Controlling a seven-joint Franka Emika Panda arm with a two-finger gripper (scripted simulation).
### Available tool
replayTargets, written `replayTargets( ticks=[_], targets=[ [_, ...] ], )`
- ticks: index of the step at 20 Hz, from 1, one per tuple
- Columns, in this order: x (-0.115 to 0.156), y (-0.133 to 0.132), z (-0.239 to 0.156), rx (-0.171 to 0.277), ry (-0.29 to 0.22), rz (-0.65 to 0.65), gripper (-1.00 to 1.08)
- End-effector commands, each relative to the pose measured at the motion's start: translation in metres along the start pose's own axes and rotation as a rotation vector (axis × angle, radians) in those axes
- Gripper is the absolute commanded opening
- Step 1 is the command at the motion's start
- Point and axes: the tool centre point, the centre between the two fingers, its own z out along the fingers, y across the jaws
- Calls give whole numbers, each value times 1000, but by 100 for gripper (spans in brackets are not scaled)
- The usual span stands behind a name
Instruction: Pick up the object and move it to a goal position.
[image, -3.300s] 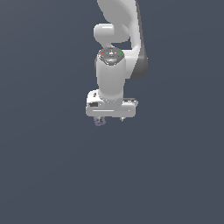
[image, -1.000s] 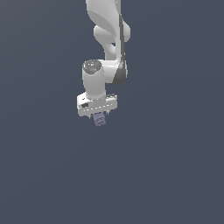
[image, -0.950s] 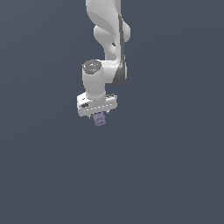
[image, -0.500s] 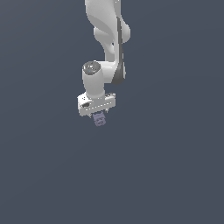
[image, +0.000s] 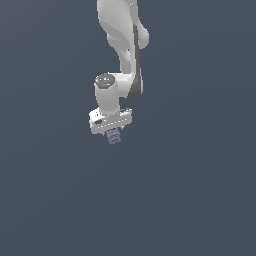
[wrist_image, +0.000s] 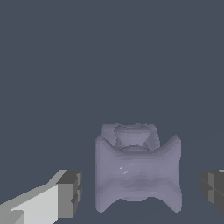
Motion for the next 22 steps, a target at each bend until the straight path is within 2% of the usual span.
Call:
replayTargets(
  ticks=[1,11,12,22],
  targets=[
    [-1,0,11,0,-1,-1,100],
    [-1,0,38,1,-1,-3,100],
    [-1,0,38,1,-1,-3,-100],
    [-1,0,37,0,0,-2,-100]
  ],
)
